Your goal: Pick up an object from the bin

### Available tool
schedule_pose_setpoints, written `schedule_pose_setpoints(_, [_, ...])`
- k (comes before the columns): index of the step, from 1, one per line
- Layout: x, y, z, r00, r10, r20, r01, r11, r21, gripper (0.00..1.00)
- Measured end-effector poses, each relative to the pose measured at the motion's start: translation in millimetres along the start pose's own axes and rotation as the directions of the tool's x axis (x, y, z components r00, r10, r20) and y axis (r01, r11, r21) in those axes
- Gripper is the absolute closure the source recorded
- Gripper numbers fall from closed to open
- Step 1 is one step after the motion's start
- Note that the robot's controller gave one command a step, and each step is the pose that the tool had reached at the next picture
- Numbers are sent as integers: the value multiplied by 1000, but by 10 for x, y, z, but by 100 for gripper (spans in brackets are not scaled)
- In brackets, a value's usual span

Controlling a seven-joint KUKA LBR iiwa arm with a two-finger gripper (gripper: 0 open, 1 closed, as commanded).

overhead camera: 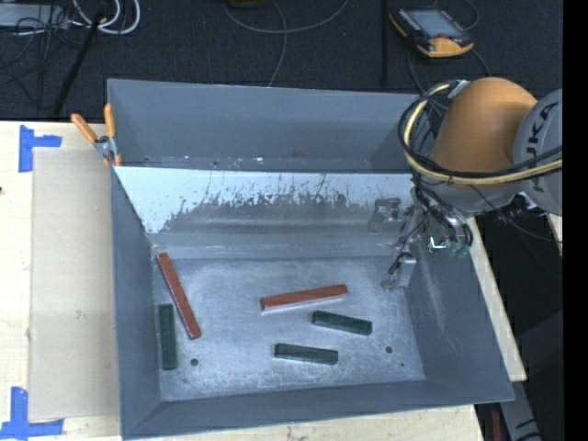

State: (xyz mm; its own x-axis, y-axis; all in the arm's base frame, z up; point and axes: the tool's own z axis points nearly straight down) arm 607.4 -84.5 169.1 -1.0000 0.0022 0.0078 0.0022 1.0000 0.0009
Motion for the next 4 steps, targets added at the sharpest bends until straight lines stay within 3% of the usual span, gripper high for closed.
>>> schedule_pose_setpoints(1, [502,427,1010,999,-40,-4,40,999,-1,0])
schedule_pose_setpoints(2, [463,419,940,999,-42,4,42,999,0,100])
schedule_pose_setpoints(3, [248,755,-1093,883,-469,15,469,883,8,100])
schedule_pose_setpoints(4, [1417,993,-639,837,-548,0,548,837,0,100])
